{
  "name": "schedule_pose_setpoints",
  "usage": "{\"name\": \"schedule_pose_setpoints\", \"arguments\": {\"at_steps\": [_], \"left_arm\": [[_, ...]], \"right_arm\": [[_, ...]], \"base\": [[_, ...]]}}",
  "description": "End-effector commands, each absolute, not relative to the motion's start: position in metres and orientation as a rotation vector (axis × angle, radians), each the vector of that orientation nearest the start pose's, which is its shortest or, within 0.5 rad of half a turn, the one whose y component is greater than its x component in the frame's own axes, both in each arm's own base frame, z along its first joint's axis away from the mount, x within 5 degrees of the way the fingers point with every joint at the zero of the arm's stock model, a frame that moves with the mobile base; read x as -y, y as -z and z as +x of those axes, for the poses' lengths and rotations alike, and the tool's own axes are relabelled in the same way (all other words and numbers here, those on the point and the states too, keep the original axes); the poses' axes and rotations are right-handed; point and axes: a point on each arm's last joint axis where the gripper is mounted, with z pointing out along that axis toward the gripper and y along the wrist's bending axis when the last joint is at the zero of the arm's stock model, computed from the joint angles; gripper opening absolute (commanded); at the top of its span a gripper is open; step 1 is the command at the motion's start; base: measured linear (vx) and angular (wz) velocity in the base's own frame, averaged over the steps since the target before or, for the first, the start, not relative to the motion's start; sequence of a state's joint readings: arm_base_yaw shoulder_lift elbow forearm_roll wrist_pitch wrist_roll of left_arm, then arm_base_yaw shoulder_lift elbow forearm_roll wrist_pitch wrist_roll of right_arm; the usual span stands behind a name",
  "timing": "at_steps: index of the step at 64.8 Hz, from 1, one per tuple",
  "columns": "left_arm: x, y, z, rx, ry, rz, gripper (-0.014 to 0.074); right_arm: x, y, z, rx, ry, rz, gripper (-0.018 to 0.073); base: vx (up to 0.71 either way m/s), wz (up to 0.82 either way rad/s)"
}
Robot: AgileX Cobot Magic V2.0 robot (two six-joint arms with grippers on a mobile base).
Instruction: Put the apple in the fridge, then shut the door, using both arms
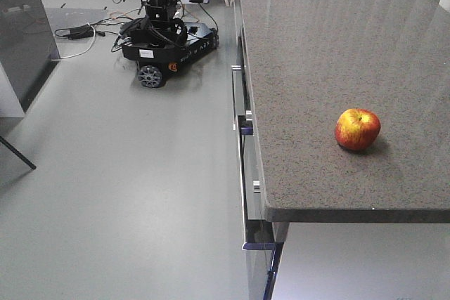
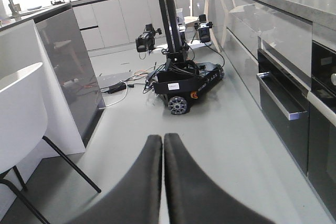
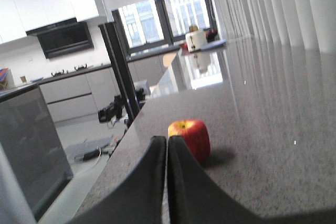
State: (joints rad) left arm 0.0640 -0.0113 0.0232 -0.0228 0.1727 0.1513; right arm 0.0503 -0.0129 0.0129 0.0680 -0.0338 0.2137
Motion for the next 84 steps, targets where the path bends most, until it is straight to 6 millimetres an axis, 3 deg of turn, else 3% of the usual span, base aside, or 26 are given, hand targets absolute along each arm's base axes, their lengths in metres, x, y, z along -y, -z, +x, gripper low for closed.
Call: {"name": "schedule_pose_setpoints", "arguments": {"at_steps": [1,13,23,33,43,53,62,73,84], "left_arm": [[-0.003,-0.190,0.056,-1.597,-0.134,0.048,-0.0006],[-0.003,-0.190,0.056,-1.597,-0.134,0.048,-0.0006],[-0.003,-0.190,0.056,-1.597,-0.134,0.048,-0.0006],[-0.003,-0.190,0.056,-1.597,-0.134,0.048,-0.0006],[-0.003,-0.190,0.056,-1.597,-0.134,0.048,-0.0006],[-0.003,-0.190,0.056,-1.597,-0.134,0.048,-0.0006],[-0.003,-0.190,0.056,-1.597,-0.134,0.048,-0.0006],[-0.003,-0.190,0.056,-1.597,-0.134,0.048,-0.0006],[-0.003,-0.190,0.056,-1.597,-0.134,0.048,-0.0006]], "right_arm": [[-0.002,-0.249,0.047,-1.362,-0.268,0.148,-0.0002],[-0.003,-0.323,0.041,-1.484,-0.125,0.020,0.0032],[-0.008,-0.374,0.056,-1.541,-0.112,-0.053,0.0204],[-0.010,-0.396,0.077,-1.491,-0.156,-0.036,0.0516],[-0.009,-0.397,0.098,-1.477,-0.117,-0.035,0.0727],[-0.009,-0.397,0.120,-1.502,-0.065,-0.069,0.0720],[-0.012,-0.418,0.145,-1.551,-0.041,-0.114,0.0705],[-0.016,-0.437,0.191,-1.664,-0.051,-0.151,0.0688],[-0.021,-0.429,0.238,-1.793,-0.103,-0.148,0.0683]], "base": [[0.00,0.00],[0.00,0.00],[0.00,0.00],[0.00,0.00],[0.00,0.00],[0.00,0.00],[0.00,0.00],[0.00,0.00],[0.00,0.00]]}}
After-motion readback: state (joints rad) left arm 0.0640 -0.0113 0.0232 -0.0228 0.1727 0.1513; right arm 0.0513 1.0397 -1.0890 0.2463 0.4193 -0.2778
